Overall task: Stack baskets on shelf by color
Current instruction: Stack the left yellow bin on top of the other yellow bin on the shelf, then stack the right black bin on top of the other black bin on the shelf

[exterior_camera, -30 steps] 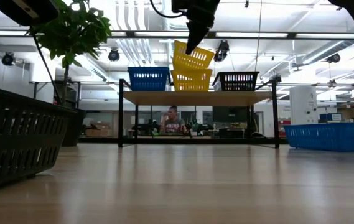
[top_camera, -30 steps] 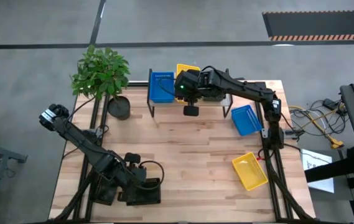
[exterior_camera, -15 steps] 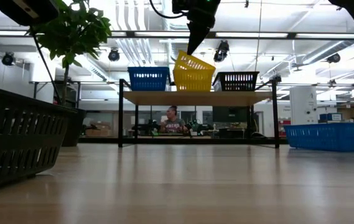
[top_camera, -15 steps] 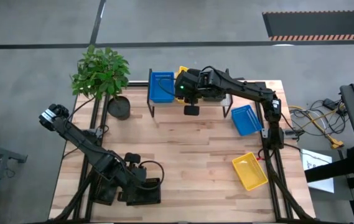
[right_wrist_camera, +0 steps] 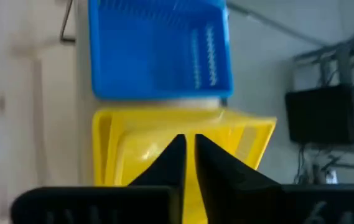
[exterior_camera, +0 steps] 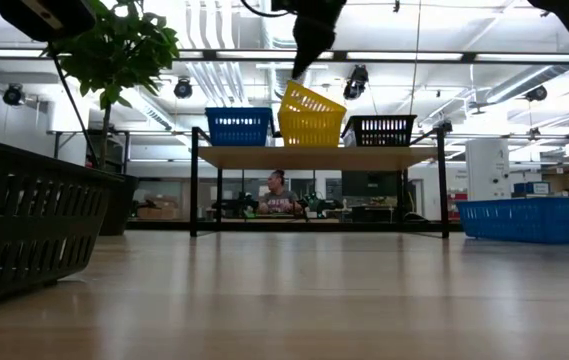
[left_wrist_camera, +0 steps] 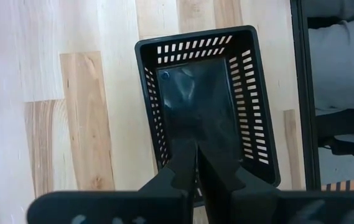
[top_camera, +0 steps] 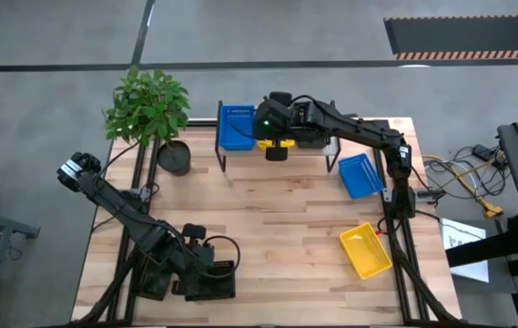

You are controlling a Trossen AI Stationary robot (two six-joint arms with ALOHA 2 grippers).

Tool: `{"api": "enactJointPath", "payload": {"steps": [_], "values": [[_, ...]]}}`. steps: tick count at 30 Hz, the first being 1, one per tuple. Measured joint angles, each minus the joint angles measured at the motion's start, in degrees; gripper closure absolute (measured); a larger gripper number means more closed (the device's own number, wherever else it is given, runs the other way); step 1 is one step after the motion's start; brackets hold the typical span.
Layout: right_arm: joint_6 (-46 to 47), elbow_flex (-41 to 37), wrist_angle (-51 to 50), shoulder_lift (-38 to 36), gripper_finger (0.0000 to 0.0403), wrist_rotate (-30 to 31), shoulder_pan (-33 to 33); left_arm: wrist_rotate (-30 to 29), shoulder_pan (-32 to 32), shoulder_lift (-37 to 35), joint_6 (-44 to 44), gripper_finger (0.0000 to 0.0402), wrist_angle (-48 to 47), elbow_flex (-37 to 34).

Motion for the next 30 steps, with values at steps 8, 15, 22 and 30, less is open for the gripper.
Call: {"api": "enactJointPath", "payload": {"steps": [8,15,22,30], "values": [[-2.2,-0.2,4.4,1.6,0.0394,-5.3,-0.7,-0.2,0.0,0.0,0.0,0.0401,0.0,-0.1],[-3.4,-0.4,4.8,3.7,0.0394,-6.2,-0.3,-0.2,0.0,0.0,0.1,0.0401,0.0,-0.5],[-1.9,-0.4,3.2,0.9,0.0394,-6.9,0.4,-0.2,0.0,0.0,0.1,0.0401,0.0,-0.9],[5.6,-0.3,-14.7,-2.0,0.0394,-13.2,0.7,-0.6,0.0,0.0,0.1,0.0401,-0.1,-0.9]]}}
